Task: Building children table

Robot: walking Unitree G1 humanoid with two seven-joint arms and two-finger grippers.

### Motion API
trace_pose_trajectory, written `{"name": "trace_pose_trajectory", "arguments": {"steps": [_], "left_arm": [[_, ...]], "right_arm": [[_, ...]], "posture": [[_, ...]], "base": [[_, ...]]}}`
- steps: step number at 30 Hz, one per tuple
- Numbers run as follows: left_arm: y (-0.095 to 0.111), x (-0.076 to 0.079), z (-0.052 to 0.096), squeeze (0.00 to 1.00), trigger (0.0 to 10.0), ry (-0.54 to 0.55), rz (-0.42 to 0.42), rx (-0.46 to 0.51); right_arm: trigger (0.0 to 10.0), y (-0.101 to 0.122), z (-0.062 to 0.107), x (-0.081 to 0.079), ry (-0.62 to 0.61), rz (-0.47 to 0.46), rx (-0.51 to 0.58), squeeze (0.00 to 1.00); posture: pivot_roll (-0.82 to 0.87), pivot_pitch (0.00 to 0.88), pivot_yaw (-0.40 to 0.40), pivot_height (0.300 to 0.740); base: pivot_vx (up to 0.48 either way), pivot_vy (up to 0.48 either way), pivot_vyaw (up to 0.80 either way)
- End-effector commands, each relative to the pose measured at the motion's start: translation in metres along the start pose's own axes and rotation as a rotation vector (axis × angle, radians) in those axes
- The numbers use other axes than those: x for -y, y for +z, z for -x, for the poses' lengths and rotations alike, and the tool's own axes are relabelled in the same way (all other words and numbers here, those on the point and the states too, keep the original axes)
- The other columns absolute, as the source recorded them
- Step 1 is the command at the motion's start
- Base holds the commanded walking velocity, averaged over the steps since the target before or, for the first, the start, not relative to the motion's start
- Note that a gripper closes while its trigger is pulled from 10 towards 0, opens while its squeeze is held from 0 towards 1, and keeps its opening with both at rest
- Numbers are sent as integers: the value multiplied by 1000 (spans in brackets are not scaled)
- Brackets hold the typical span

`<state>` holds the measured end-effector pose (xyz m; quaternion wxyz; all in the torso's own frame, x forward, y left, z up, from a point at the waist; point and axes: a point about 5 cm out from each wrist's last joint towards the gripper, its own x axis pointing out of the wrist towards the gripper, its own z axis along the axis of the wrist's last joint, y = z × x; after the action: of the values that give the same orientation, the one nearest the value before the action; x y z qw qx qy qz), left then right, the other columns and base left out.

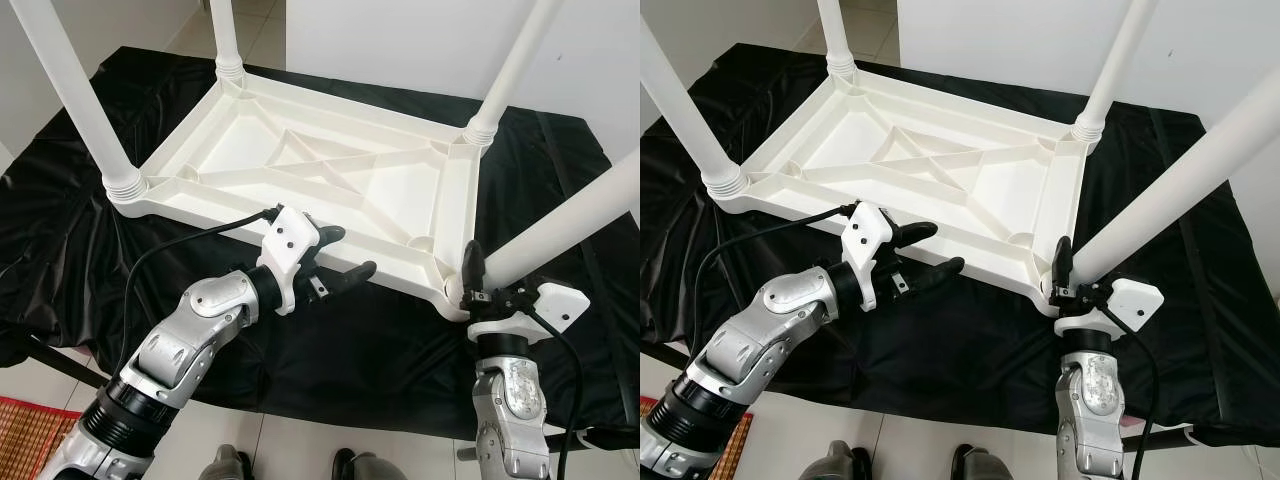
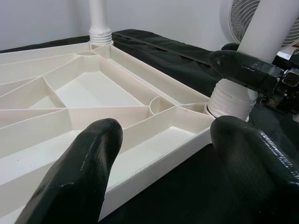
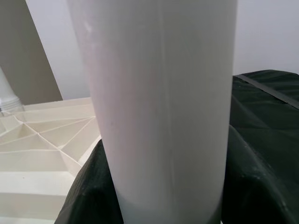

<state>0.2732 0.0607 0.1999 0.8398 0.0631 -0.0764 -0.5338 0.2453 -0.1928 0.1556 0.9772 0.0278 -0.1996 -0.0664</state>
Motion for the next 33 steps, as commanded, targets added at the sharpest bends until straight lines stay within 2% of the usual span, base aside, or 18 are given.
{"name": "trace_pose_trajectory", "arguments": {"steps": [1, 6, 14, 19, 28, 32, 33], "left_arm": [[2, 6, 2, 0, 10000, -96, -5, 4], [2, 6, 2, 0, 10000, -96, -5, 3], [3, 5, 2, 0, 10000, -94, -5, 4], [3, 5, 3, 0, 10000, -91, -5, 3], [4, 5, 4, 0, 10000, -85, -3, 2], [3, 5, 5, 0, 10000, -84, -3, 1], [4, 5, 5, 0, 10000, -84, -3, 1]], "right_arm": [[10000, -20, 8, 4, -15, 12, -136, 0], [10000, -14, -7, 1, 46, 57, -155, 0], [10000, -12, -16, -3, 153, 93, -190, 0], [10000, -14, -23, -2, 234, 133, -249, 0], [10000, -18, -21, 2, 241, 152, -274, 0], [10000, -16, -17, 0, 226, 151, -226, 0], [10000, -16, -15, 0, 209, 121, -221, 0]], "posture": [[55, 172, -6, 740], [53, 176, -5, 740], [54, 179, -5, 740], [58, 180, -4, 740], [58, 180, -4, 740], [58, 180, -4, 740], [63, 185, -5, 740]], "base": [[0, 0, 0], [0, 0, 0], [0, 0, 0], [0, 0, 0], [0, 0, 0], [0, 0, 0], [0, 0, 0]]}}
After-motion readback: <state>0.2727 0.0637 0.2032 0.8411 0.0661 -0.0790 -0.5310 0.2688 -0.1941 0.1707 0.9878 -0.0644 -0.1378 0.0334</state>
